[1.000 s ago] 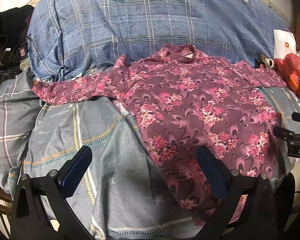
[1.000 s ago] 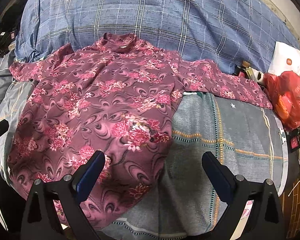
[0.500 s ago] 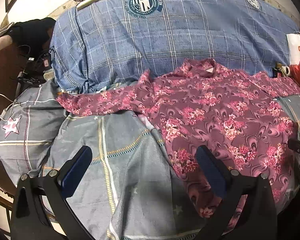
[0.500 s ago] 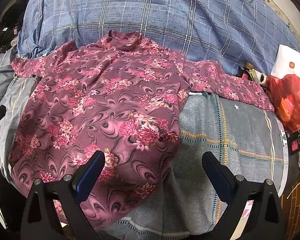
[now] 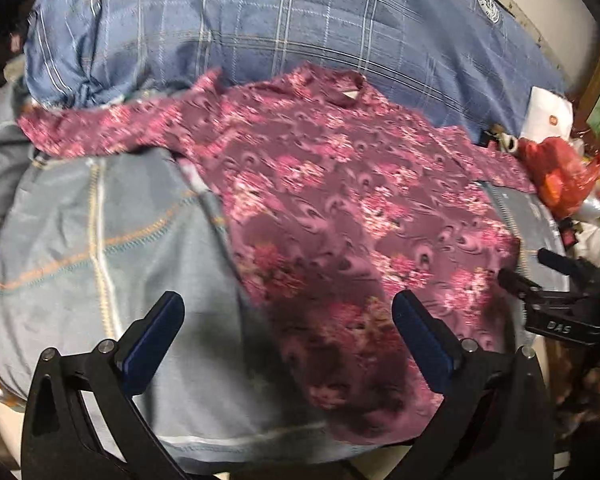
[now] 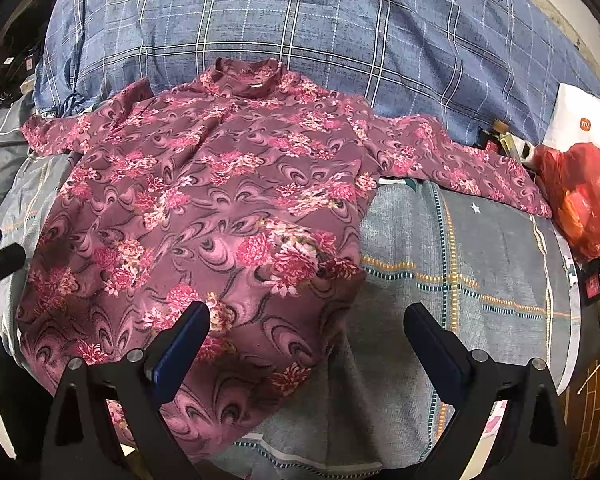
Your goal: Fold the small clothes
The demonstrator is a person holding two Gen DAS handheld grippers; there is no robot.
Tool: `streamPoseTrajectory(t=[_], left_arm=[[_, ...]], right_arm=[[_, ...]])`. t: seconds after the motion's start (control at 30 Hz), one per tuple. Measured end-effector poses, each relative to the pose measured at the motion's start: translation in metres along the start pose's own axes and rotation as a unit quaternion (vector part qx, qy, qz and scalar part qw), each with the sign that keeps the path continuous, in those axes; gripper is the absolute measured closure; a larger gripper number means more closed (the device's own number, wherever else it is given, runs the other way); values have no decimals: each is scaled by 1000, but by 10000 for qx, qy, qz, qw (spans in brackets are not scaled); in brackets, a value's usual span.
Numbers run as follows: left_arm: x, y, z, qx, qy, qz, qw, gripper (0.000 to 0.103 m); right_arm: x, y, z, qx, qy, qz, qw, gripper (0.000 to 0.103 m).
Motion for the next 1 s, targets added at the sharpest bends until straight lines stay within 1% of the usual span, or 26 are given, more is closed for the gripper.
streamPoseTrajectory(t=[0.13, 0.27, 0.47, 0.67, 1.0], left_arm=[[0, -4, -8, -39, -114, 64, 9999, 0], [-1, -5, -14, -166, -69, 68, 9998, 0], [-4, -6, -16, -216, -19, 112, 9997, 0], [-4, -7, -17, -251, 125, 30, 9996, 0], [-3, -7, -14, -265, 262, -46, 9993, 0]], right_arm=[[0, -2, -6, -93, 10, 12, 10000, 5], [0, -3, -11, -184, 40, 18, 9998, 5], [-1, -5, -13, -228, 67, 25, 9997, 5], [-1, -5, -13, -234, 107, 16, 9997, 5], [-1, -5, -12, -209, 126, 13, 9997, 5]])
Point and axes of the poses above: each gripper's, at about its wrist camera, not at the fingertips, and x roughly against the way its jaws point, z to its left, y to its top, the point moved 4 cm from there along -x, roughly the way its jaws point, and after that the axes turned 15 degrees about y, right-handed, at the moved point
